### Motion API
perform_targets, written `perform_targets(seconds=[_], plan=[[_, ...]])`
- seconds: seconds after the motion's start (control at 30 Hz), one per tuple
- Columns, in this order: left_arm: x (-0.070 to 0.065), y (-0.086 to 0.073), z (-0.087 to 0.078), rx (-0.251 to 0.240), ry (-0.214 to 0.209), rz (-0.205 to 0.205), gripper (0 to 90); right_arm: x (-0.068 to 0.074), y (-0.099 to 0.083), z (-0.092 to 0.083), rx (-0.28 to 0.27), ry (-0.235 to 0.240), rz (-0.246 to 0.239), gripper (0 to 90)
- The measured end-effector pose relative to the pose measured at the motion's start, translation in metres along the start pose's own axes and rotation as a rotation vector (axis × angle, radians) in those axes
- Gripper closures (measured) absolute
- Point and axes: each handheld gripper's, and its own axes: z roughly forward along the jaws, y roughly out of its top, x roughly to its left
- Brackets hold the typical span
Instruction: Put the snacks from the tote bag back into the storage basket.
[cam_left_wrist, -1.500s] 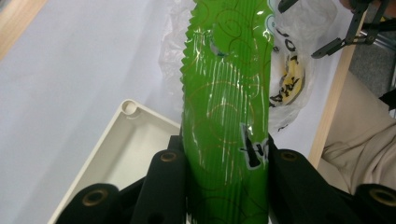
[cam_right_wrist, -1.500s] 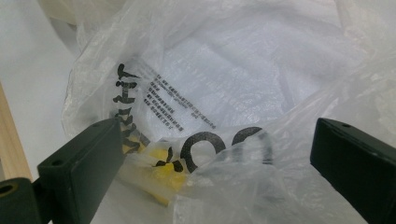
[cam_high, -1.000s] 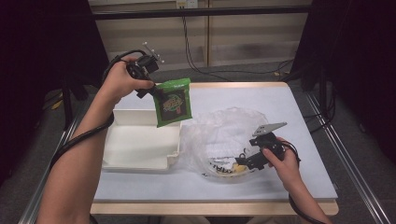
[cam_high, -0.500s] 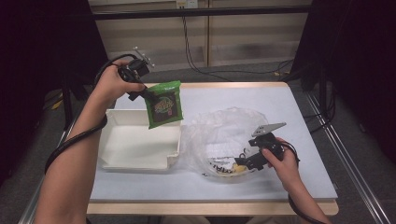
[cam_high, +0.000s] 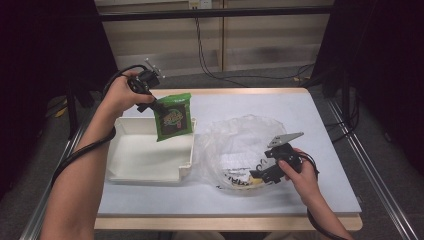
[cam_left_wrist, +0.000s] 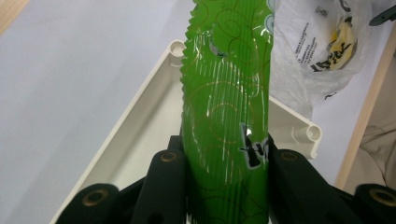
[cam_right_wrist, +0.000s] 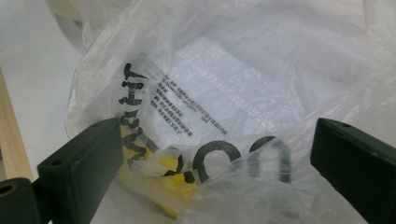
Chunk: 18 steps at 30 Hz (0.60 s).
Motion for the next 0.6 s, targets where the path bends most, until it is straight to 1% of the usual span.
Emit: perform_targets(seconds=[0.03, 0.07, 0.13, 0.2, 0.23, 0.27, 0.3, 0.33, 0.37, 0.43, 0.47, 0.5, 0.53, 0.57, 0.6], plan=[[0.001, 0.000, 0.002, -0.006, -0.001, -0.015, 74.3, 0.000, 0.000, 0.000, 0.002, 0.000, 0.001, 2.4], [0.003, -0.001, 0.003, -0.001, -0.003, -0.007, 74.3, 0.000, 0.000, 0.001, 0.001, -0.001, 0.000, 2.4], [0.005, -0.002, 0.007, -0.001, -0.007, -0.020, 74.3, 0.000, 0.000, 0.000, 0.006, -0.006, 0.000, 2.4], [0.008, -0.003, 0.012, -0.001, 0.001, -0.022, 74.3, 0.000, 0.000, 0.001, 0.007, -0.003, 0.005, 2.4], [0.011, -0.003, 0.013, 0.019, -0.004, -0.011, 74.3, -0.001, -0.001, 0.001, 0.006, -0.002, 0.004, 2.4], [0.013, -0.005, 0.017, 0.008, -0.006, -0.014, 74.3, -0.001, -0.001, 0.001, 0.006, -0.001, 0.006, 2.4], [0.015, -0.005, 0.018, 0.015, -0.012, -0.018, 74.2, -0.001, -0.001, 0.002, 0.008, -0.004, 0.006, 2.4], [0.017, -0.006, 0.020, 0.024, -0.011, -0.006, 74.2, -0.001, -0.001, 0.002, 0.010, -0.005, 0.009, 2.4], [0.019, -0.007, 0.024, 0.022, -0.021, -0.013, 74.2, -0.002, -0.002, 0.003, 0.005, 0.002, 0.010, 2.4], [0.023, -0.009, 0.030, 0.035, -0.021, -0.002, 74.1, -0.002, -0.002, 0.003, 0.007, -0.004, 0.015, 2.4], [0.024, -0.010, 0.033, 0.032, -0.016, -0.008, 74.0, -0.002, -0.002, 0.003, 0.008, -0.003, 0.017, 2.4], [0.026, -0.010, 0.034, 0.043, -0.023, -0.013, 74.0, -0.003, -0.002, 0.003, 0.007, -0.003, 0.018, 2.4], [0.030, -0.011, 0.036, 0.053, -0.025, 0.010, 74.0, -0.003, -0.002, 0.003, 0.010, -0.003, 0.017, 2.4], [0.030, -0.012, 0.039, 0.044, -0.020, -0.015, 74.0, -0.003, -0.002, 0.003, 0.010, -0.003, 0.015, 2.4], [0.031, -0.012, 0.041, 0.040, -0.021, -0.010, 73.9, -0.004, -0.002, 0.003, 0.012, -0.006, 0.015, 2.4]])
